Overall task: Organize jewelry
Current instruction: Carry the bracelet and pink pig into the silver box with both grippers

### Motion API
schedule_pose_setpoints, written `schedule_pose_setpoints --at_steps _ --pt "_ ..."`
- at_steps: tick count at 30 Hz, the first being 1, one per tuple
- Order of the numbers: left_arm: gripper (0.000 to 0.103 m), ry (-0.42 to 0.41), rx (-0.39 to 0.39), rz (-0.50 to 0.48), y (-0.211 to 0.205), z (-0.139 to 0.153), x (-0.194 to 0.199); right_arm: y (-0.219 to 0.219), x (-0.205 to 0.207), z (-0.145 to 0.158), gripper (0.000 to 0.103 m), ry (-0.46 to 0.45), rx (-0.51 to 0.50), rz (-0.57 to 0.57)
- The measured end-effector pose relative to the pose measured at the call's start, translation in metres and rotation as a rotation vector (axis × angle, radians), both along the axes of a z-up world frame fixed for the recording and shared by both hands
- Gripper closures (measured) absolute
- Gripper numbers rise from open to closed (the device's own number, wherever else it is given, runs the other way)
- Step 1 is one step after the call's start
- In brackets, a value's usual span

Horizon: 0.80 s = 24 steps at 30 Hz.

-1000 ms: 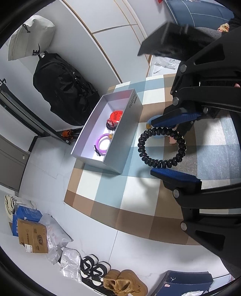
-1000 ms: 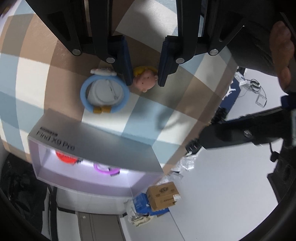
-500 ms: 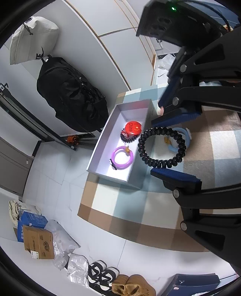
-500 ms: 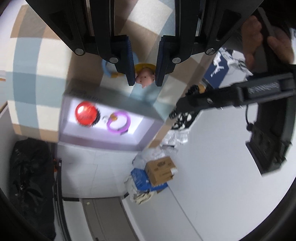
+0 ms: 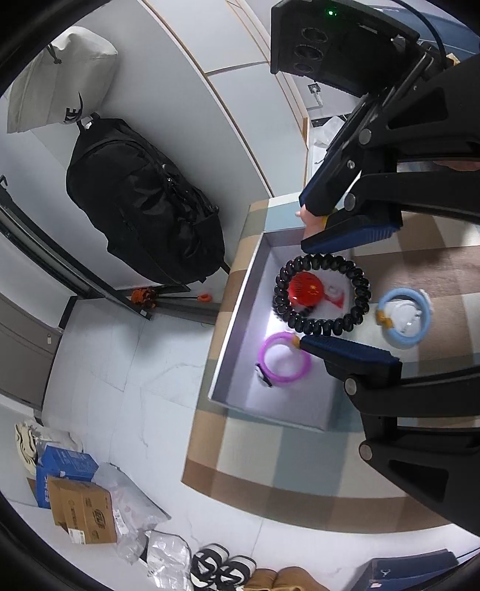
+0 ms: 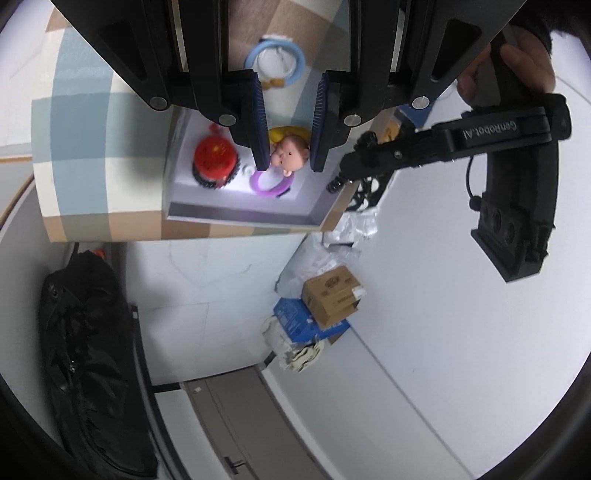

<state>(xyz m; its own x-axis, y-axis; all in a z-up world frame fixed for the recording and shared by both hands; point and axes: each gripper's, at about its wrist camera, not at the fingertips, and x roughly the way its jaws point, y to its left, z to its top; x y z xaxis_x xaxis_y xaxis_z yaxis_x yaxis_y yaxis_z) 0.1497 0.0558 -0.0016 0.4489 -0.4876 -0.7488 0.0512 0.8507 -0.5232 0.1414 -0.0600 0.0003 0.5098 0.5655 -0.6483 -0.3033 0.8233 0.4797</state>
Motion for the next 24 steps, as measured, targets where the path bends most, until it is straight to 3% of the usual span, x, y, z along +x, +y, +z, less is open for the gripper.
schedule_pose_setpoints --at_steps 16,24 --pt "0.064 0.039 0.002 -0.011 -0.011 -0.023 0.029 -0.024 0.035 -0.025 0.082 0.117 0.07 -0.069" --pt "0.06 0.06 0.0 -0.005 -0.013 -0.024 0.032 -0.023 0.036 -0.027 0.082 0.116 0.051 -0.083"
